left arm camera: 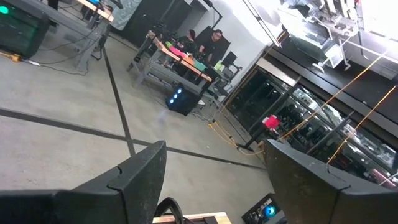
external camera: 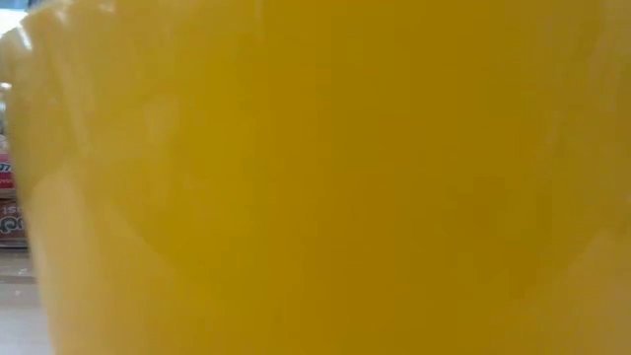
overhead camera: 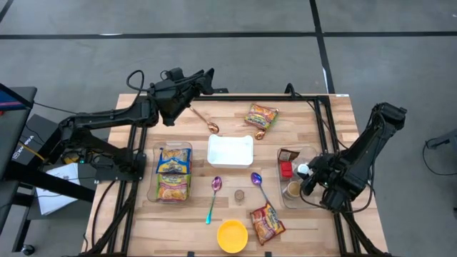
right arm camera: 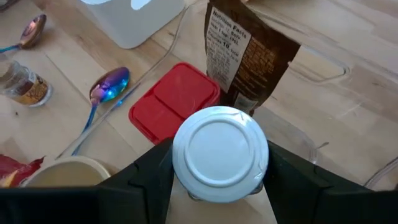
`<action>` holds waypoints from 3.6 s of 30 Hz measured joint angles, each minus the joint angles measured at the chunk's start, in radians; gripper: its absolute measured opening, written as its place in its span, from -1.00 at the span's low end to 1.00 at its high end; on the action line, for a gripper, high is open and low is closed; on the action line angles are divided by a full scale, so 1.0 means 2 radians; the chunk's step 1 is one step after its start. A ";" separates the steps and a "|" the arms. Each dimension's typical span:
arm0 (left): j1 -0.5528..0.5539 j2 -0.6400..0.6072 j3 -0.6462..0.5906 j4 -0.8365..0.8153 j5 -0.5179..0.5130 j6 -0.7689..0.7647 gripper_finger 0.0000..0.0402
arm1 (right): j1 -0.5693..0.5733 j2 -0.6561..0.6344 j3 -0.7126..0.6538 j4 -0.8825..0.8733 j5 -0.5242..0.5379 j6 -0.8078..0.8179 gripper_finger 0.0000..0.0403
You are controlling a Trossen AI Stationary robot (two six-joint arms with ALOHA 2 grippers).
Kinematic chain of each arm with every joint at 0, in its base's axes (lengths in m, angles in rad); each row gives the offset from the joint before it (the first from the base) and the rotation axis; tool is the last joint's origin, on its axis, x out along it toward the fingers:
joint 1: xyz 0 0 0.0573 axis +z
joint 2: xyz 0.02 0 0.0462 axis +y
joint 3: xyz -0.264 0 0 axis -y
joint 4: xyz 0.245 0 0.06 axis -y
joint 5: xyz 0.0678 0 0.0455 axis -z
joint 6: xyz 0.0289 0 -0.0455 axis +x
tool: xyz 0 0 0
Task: Pick & Place Food Item
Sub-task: Put the white seasoning bottle into the right transparent bin, then put the left gold spoon into the white bin
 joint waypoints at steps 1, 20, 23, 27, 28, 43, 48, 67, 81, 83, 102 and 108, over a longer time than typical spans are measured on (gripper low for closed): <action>0.000 0.000 0.000 0.000 0.000 0.000 0.32 | 0.000 0.000 0.000 0.001 -0.005 0.000 0.00; 0.000 0.000 0.000 -0.001 0.000 0.013 0.32 | 0.001 0.016 0.000 0.047 -0.020 -0.036 0.01; 0.000 0.000 0.000 -0.001 0.000 0.013 0.32 | 0.001 0.028 0.000 0.057 -0.021 -0.038 0.04; 0.000 0.000 0.000 -0.001 0.000 0.013 0.32 | 0.001 0.040 0.000 0.064 -0.017 -0.037 0.12; 0.000 0.000 0.000 -0.001 0.000 0.013 0.32 | 0.001 0.040 0.000 0.067 -0.017 -0.037 0.14; 0.000 0.000 0.000 -0.001 0.000 0.013 0.32 | 0.001 0.033 0.000 0.069 -0.019 -0.035 0.16; 0.000 0.000 0.000 -0.001 0.000 0.013 0.32 | 0.001 0.019 0.000 0.054 -0.019 -0.035 0.16; 0.000 0.000 0.000 -0.001 0.000 0.013 0.32 | -0.001 -0.050 0.000 0.018 0.024 -0.035 0.17; 0.000 0.000 0.000 -0.001 0.014 0.025 0.32 | -0.024 -0.140 0.000 0.018 0.148 -0.039 0.17; 0.000 0.000 0.000 -0.001 0.014 0.025 0.32 | -0.024 -0.158 0.000 0.018 0.170 -0.040 0.17; 0.000 0.000 0.000 -0.001 0.171 0.139 0.32 | -0.028 -0.296 0.121 0.135 0.288 -0.443 0.17; 0.000 0.000 0.000 0.000 0.180 0.140 0.32 | -0.045 -0.306 0.180 0.193 0.289 -0.596 0.17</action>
